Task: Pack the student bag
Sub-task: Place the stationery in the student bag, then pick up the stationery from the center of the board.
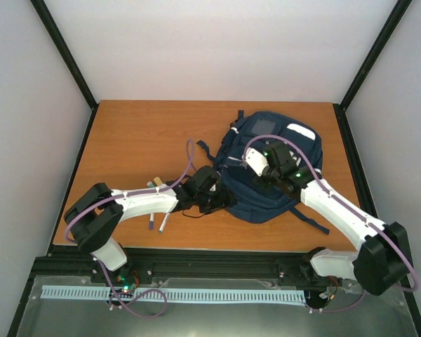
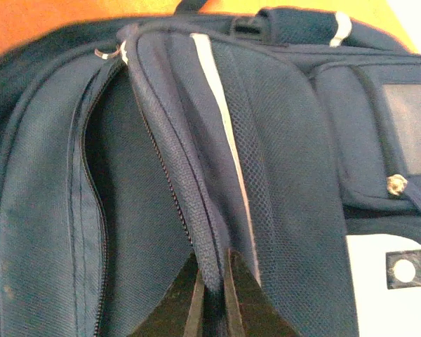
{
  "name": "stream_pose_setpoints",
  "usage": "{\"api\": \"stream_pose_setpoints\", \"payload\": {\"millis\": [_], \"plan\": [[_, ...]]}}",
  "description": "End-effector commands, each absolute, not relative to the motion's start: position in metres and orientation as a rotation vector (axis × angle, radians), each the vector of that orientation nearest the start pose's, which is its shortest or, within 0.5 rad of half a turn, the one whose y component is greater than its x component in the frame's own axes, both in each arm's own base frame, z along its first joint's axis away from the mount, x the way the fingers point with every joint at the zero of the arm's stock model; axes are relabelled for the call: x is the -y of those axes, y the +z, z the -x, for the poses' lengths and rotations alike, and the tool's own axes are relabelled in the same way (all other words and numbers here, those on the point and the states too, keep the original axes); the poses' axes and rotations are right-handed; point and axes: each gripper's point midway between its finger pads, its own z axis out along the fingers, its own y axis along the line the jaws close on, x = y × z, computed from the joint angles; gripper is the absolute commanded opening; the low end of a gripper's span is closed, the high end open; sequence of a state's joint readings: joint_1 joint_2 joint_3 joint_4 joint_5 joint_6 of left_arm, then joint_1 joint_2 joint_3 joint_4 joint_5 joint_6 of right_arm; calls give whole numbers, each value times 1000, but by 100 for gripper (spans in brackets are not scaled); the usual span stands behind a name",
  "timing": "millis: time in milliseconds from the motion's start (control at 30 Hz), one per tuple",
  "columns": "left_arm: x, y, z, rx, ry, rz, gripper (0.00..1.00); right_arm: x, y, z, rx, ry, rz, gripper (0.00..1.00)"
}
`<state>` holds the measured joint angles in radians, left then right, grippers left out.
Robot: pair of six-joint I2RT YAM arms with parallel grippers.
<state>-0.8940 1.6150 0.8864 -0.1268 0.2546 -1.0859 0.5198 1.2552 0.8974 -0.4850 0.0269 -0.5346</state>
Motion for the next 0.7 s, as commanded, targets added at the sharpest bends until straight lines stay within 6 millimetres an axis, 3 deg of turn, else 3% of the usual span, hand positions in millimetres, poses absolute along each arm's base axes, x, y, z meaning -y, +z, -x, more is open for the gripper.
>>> {"api": "stream_pose_setpoints", "payload": {"millis": [0,167,333,467,667], "plan": [[345,113,-236,-2662,-1001,-7,68,-172,211,-315,-1966,-35,1081,3],[307,124,-242,-2647,-727,-75,70,-170,226,-315,-1912,-13,1017,3],[263,122,-241,-2666,-549,-80,70,-176,215,-318,-1927,31,1006,3],[222,113,-240,-2696,-385,-25,71,-176,216,-323,-1911,30,973,3],[176,97,-227,-2760,-203,61,71,-177,234,-333,-1878,5,938,3]]}}
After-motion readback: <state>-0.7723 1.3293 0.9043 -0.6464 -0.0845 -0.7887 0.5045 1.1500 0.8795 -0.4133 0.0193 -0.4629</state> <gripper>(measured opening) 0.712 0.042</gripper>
